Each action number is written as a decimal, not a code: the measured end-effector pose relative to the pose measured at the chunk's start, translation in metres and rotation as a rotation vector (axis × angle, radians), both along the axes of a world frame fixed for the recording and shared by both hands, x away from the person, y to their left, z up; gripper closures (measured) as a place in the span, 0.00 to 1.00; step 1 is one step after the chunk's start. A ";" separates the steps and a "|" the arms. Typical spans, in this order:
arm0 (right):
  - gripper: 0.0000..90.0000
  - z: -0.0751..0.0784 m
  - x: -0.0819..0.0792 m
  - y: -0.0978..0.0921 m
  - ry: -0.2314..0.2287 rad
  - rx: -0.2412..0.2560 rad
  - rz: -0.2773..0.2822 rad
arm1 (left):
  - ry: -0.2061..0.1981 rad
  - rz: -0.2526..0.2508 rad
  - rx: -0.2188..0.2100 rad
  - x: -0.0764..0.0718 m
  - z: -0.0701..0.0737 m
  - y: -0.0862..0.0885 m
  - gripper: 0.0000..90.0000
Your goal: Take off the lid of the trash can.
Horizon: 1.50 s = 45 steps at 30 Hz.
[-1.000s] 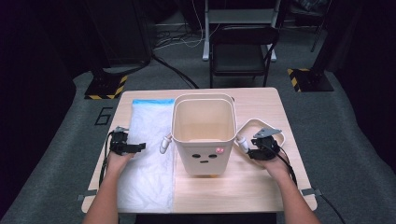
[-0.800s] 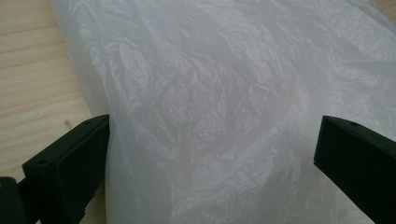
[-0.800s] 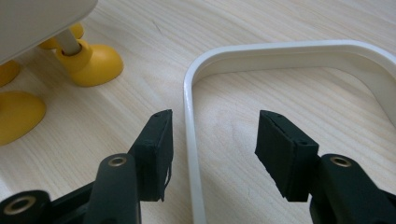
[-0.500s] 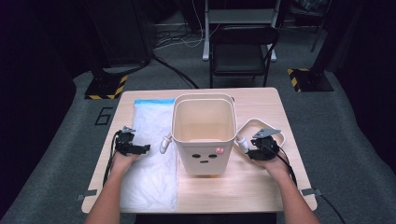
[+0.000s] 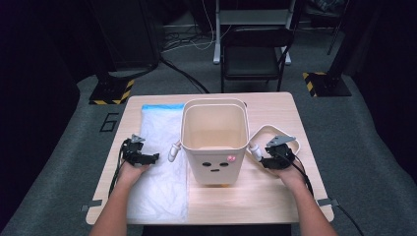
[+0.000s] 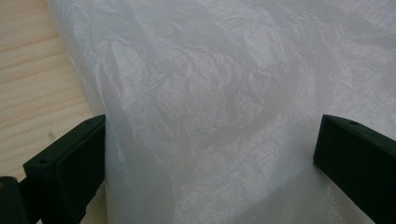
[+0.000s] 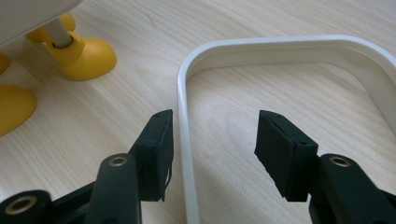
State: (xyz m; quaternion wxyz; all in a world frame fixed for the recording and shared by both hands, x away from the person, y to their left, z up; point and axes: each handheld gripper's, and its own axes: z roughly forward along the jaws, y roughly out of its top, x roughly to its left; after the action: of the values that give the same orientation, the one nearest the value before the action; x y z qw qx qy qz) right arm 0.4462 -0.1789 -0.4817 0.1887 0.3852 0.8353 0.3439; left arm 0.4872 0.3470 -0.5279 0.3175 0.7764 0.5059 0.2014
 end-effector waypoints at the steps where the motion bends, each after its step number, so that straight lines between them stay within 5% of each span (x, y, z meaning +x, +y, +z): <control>1: 0.51 0.000 0.000 0.000 0.001 -0.003 0.001 | -0.006 0.008 -0.002 0.000 0.000 0.000 0.00; 5: 0.51 -0.001 0.000 0.001 0.005 -0.010 -0.004 | -0.002 0.034 0.001 -0.001 0.001 -0.004 0.01; 14: 0.51 -0.002 0.000 0.000 0.007 -0.016 -0.012 | -0.010 -0.025 -0.002 -0.006 0.005 -0.007 0.22; 20: 0.51 -0.002 0.000 0.000 0.003 -0.016 -0.014 | -0.016 -0.087 -0.009 -0.010 0.009 -0.013 0.49; 28: 0.51 -0.001 0.000 -0.001 -0.015 -0.016 -0.016 | -0.035 -0.113 -0.035 -0.013 0.008 -0.014 0.72; 35: 0.51 -0.001 0.000 -0.003 -0.014 -0.013 -0.024 | 0.002 -0.120 -0.040 -0.013 0.010 -0.014 0.93; 45: 0.50 0.000 0.000 -0.002 -0.016 -0.013 -0.020 | 0.010 -0.164 -0.029 -0.020 0.023 -0.013 0.97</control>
State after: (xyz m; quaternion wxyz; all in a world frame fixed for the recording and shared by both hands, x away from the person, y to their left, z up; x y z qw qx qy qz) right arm 0.4458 -0.1811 -0.4821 0.2010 0.3895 0.8322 0.3397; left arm 0.4668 0.3345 -0.5047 0.3414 0.8117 0.4448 0.1635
